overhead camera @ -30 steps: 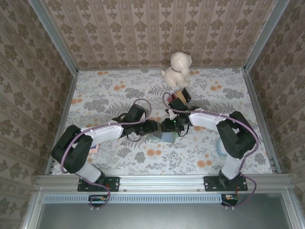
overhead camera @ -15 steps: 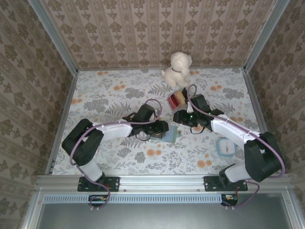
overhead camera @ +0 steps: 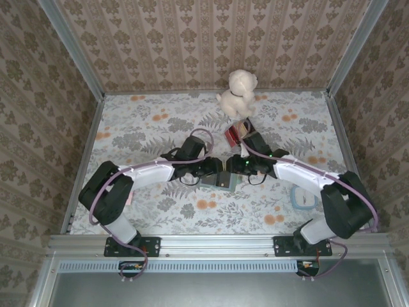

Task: Take the credit cards out of the card holder

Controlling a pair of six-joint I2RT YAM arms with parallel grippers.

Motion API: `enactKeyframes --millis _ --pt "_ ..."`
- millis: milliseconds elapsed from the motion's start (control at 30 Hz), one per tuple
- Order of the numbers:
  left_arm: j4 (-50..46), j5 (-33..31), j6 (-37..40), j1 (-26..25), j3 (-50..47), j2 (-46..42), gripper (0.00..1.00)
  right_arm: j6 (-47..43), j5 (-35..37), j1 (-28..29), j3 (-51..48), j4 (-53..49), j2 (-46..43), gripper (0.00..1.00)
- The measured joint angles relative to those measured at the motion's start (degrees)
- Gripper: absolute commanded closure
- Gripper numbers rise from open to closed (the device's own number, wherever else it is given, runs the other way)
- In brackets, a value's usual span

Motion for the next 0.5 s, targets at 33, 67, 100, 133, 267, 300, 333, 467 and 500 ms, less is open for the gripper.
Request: enactKeyframes --millis 33,67,100,133,267,300,333,467,500 --pt "-0.48 -0.37 0.15 0.26 0.0 -0.11 0.62 0.09 0.72 1.29 0.68 -0.57 1.38 0.72" --pt "-1.11 -0.66 0.37 0.35 0.0 -0.07 0.62 0.22 1.81 2.43 1.33 -1.07 2.64 0.73" --pt "-1.7 -0.92 0.48 0.37 0.0 0.07 0.63 0.26 2.73 3.15 1.77 -1.49 3.54 0.73" --pt "-2.23 -1.18 0.66 0.37 0.02 0.35 0.63 0.28 3.91 3.82 2.21 -2.01 4.44 0.73" --pt "-3.8 -1.29 1.14 0.37 0.37 2.43 0.67 0.48 7.28 4.42 2.99 -3.58 6.73 0.76" --pt "-3.98 -1.27 1.14 0.37 0.63 3.15 0.68 0.48 7.82 4.42 3.3 -3.96 7.43 0.76" --pt "-4.2 -1.16 1.25 0.37 1.09 4.2 0.68 0.48 8.17 4.42 3.58 -4.13 8.26 0.77" --pt "-5.01 -1.14 1.42 0.35 2.58 6.4 0.68 0.42 8.81 4.42 4.28 -4.63 10.95 0.78" --pt "-5.11 -1.14 1.55 0.35 2.89 6.6 0.68 0.37 8.81 4.42 4.33 -4.7 11.3 0.78"
